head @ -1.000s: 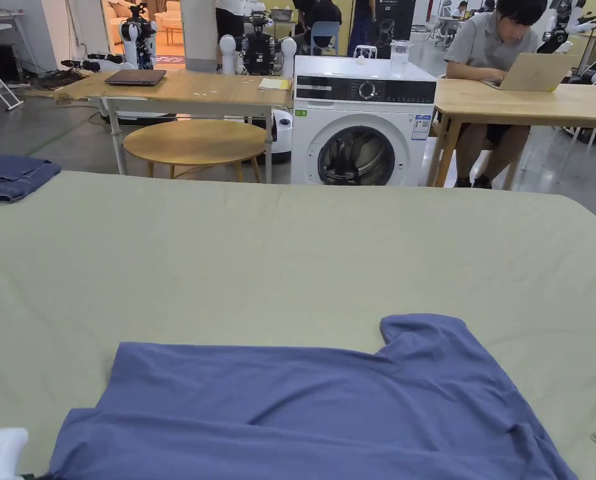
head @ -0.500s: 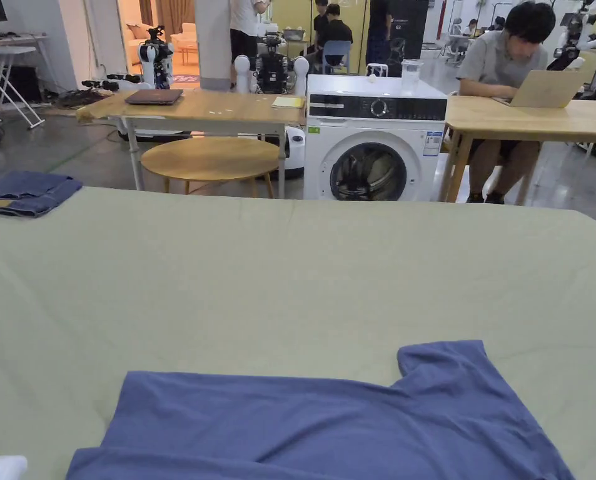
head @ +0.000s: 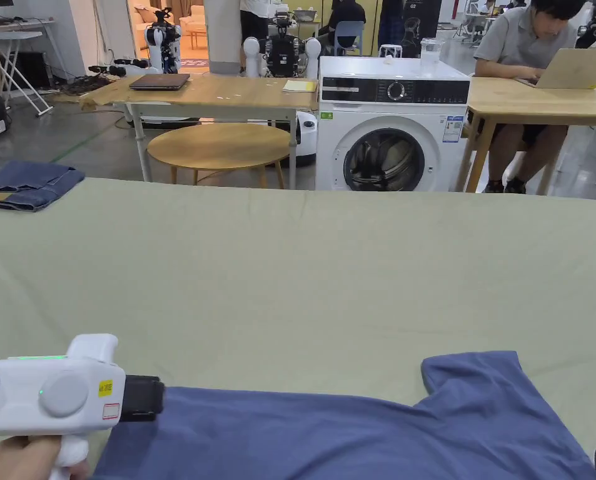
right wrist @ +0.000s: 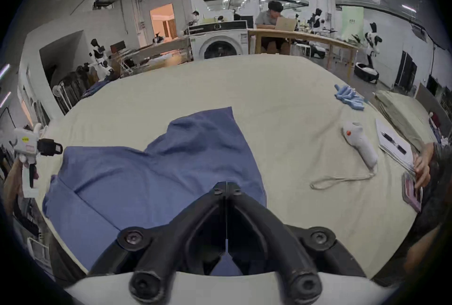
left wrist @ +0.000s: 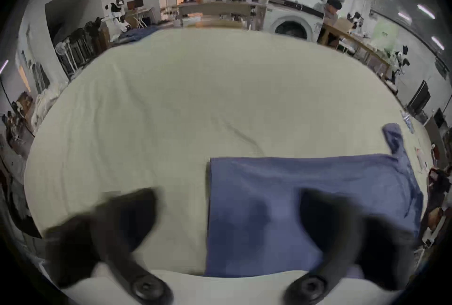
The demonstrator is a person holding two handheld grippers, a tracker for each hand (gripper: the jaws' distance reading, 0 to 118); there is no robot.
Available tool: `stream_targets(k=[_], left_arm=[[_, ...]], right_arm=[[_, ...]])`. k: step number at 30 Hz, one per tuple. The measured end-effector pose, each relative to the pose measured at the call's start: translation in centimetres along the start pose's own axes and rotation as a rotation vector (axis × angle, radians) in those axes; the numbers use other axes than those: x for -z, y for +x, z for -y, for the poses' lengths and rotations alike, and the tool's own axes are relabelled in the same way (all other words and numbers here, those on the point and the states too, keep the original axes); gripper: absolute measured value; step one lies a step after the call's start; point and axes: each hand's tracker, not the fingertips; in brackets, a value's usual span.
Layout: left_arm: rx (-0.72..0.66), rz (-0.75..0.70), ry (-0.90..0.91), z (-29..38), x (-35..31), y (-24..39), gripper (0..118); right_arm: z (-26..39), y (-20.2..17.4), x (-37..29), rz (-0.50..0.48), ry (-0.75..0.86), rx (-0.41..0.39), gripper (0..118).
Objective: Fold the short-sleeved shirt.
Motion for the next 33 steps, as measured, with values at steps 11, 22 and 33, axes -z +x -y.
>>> stream_targets(k=[11,22,33], left_arm=[[0.054,0.027,-0.068,-1.5,3.7,0.4,74],[0.061,0.050,-0.060,-1.8,3.6,0.0,0],[0.042,0.073,0.029,-0.2,-0.7,-0.7,0]], right_arm=[[-1.9,1.5,6.5,0.039,-0.093,-0.038,0],[-4.8,0.8,13.0,0.047,-0.244,-0.074,118],[-3.0,0.4,7.9,-0.017,-0.138,-0.063,0]])
